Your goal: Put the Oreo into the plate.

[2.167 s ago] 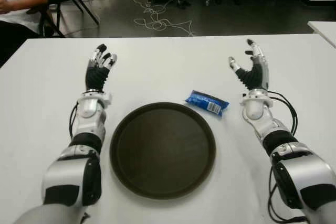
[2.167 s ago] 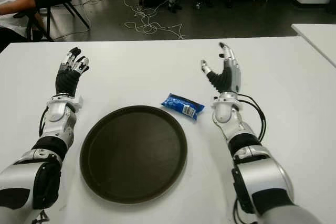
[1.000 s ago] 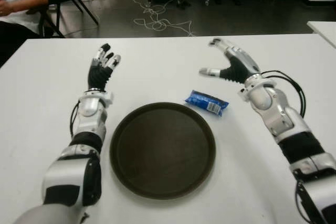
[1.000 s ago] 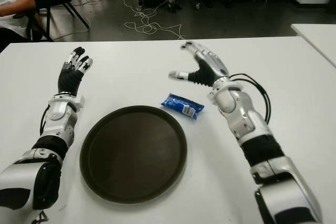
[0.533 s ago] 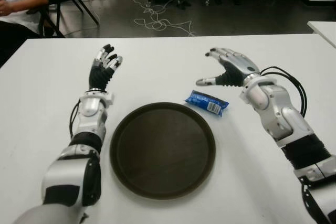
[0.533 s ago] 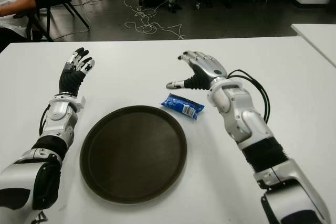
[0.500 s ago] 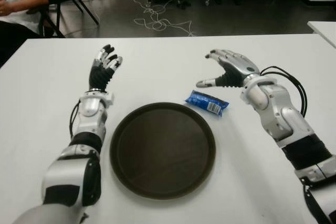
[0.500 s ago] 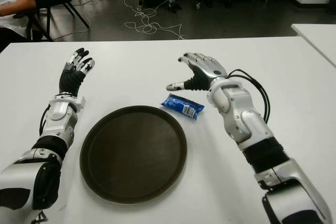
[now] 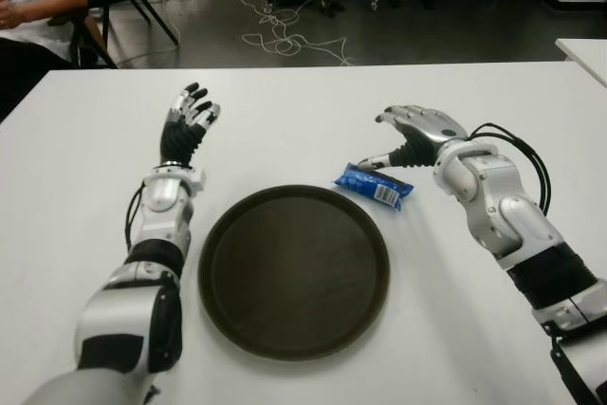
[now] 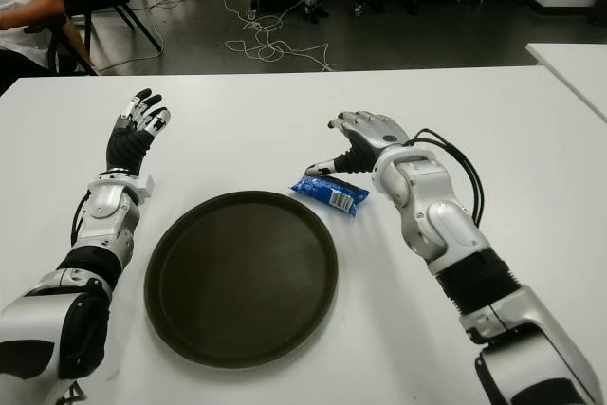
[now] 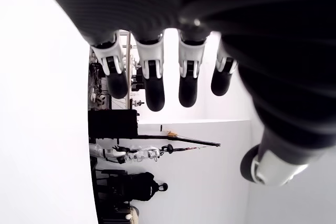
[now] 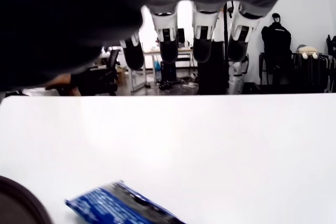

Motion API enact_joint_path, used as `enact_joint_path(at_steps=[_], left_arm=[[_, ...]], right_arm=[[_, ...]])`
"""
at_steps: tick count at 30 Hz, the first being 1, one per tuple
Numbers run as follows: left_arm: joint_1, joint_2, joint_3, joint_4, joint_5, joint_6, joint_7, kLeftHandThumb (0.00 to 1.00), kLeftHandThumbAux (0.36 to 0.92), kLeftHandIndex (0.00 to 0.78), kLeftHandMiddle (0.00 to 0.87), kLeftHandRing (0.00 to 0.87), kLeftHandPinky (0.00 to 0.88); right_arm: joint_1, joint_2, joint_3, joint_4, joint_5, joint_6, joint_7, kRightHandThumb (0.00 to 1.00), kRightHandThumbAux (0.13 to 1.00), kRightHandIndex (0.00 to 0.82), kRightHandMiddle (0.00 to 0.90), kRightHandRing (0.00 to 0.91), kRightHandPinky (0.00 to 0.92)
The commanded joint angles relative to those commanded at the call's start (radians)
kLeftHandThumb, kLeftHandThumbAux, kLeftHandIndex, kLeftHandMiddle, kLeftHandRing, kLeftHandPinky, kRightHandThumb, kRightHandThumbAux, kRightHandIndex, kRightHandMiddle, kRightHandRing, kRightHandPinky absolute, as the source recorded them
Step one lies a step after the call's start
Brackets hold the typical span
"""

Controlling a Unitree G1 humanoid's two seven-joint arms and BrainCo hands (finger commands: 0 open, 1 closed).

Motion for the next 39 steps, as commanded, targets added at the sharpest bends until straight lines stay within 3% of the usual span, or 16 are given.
enact_joint_path(at_steps=[5,12,22,34,39], left_arm=[[0.003,-0.001,-0.002,-0.001,0.007,-0.007,0.008,0.009,0.662,0.093,0.146,0.124,0.114],[0.004,0.003,-0.007,0.004,0.020,-0.015,0.009,0.003,0.678,0.094,0.141,0.115,0.104],[0.000,0.012,-0.017,0.015,0.039,-0.019,0.023,0.000,0.678,0.090,0.135,0.111,0.103],[-0.009,0.007,0.007,0.027,0.017,-0.014,0.015,0.018,0.668,0.106,0.148,0.129,0.127],[-0.011,0.007,0.009,0.030,0.020,-0.013,0.019,0.022,0.669,0.118,0.157,0.133,0.118]], right_arm=[[-0.036,0.015,0.018,0.090,-0.007,-0.007,-0.032,0.000,0.273,0.012,0.040,0.039,0.046],[-0.039,0.012,0.034,0.074,-0.026,0.033,-0.002,0.000,0.317,0.003,0.035,0.038,0.039],[-0.036,0.031,0.045,0.060,-0.062,0.096,-0.006,0.000,0.406,0.052,0.072,0.083,0.086],[-0.036,0.058,0.060,0.039,-0.086,0.188,0.008,0.000,0.421,0.068,0.085,0.110,0.121],[-0.037,0.059,0.070,0.038,-0.086,0.193,0.008,0.000,0.434,0.077,0.092,0.119,0.120]])
